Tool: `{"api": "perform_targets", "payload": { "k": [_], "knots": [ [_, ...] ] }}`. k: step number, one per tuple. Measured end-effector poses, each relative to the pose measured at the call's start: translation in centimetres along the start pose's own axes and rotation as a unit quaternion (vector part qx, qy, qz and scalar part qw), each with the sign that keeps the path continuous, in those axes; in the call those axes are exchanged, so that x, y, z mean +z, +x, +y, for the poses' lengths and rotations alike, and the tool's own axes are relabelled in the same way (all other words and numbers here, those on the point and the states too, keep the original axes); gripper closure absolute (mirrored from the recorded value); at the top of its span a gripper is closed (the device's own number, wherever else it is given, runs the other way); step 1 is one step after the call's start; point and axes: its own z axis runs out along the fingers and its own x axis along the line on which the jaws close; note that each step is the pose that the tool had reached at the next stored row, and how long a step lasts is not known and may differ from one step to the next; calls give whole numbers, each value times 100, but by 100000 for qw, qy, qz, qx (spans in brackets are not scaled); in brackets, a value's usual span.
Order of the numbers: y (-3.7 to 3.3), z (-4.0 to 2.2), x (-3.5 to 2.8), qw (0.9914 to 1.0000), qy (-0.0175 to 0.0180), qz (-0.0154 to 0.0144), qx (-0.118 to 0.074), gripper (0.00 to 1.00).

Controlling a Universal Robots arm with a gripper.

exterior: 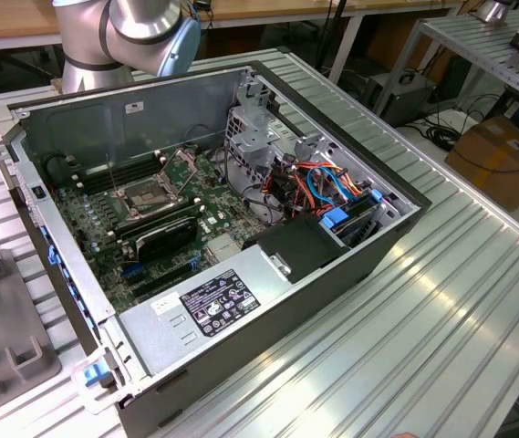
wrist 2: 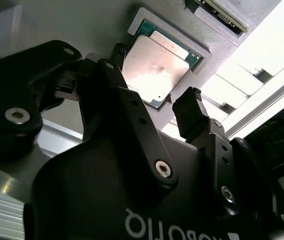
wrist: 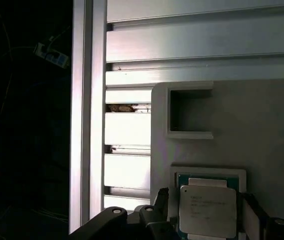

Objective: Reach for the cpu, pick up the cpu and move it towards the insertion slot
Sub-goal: 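Pick up the cpu and move it towards the insertion slot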

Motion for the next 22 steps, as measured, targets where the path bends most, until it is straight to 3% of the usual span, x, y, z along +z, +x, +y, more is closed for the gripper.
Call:
{"api": "perform_targets", "payload": {
  "k": [5,15,17,18,22],
  "knots": [
    [0,-8,79,100000,-85,-13,-3,34],
    [0,-11,84,100000,-105,4,-2,34],
    [-1,-11,84,100000,-110,-5,-3,35],
    [-1,-11,84,100000,-109,0,-2,42],
    [-1,-11,84,100000,-108,2,-2,45]
  ]
}}
